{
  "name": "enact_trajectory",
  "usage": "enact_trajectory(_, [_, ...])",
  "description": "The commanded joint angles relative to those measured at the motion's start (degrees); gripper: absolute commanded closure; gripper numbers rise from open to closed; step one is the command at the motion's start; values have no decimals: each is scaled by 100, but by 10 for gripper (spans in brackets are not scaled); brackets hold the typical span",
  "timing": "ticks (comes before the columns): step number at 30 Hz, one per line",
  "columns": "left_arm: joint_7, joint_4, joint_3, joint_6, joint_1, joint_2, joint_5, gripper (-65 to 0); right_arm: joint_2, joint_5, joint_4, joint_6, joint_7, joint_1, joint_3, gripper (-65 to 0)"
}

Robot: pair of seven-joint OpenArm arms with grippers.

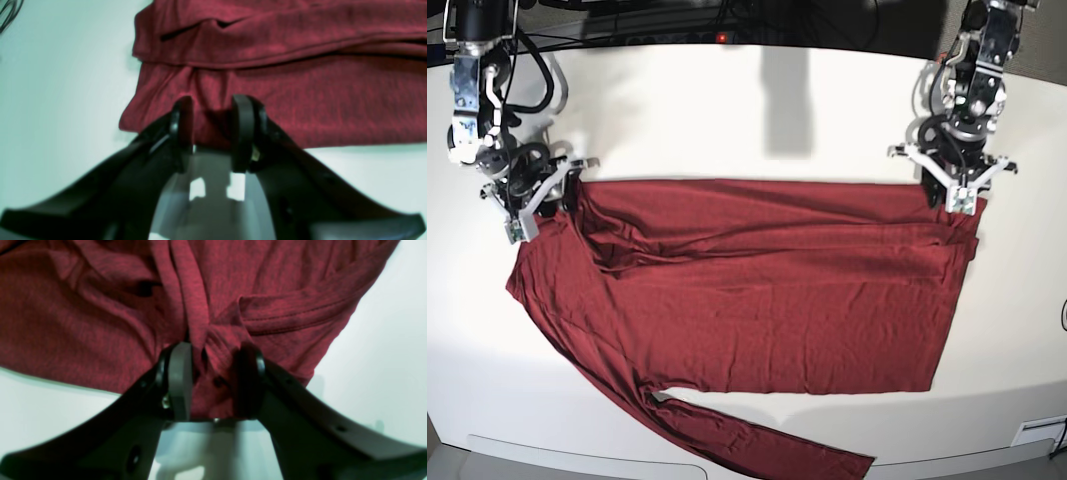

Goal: Fold the T-shirt properly
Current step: 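Lift and drag the shirt with both grippers away from the hem, then lower the shirt edge and open both grippers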

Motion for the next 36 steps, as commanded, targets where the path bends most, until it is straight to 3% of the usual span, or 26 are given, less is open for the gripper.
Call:
enact_trajectory(1, [1211, -66, -50, -37, 341, -48, -57, -189, 76, -142, 61, 28, -321, -116, 11, -240])
enact_trajectory(10, [1270, 756, -184, -37, 1287, -20, -42, -189, 74, -140, 656, 11, -409, -935, 87, -240])
enact_trajectory(22, [1508, 1414, -184, -37, 2138, -17, -44, -189, 76, 107, 1093, 13, -428, -1908, 1329, -240])
enact_trajectory(28, [1504, 1738, -184, -37, 2669, -17, -37, -189, 72, 232, 1104, 17, -645, -1976, 1355, -240])
enact_trajectory(36, [1589, 1755, -184, -35, 2776, -17, 109, -189, 72, 271, 1322, 13, -640, -2481, 1357, -240])
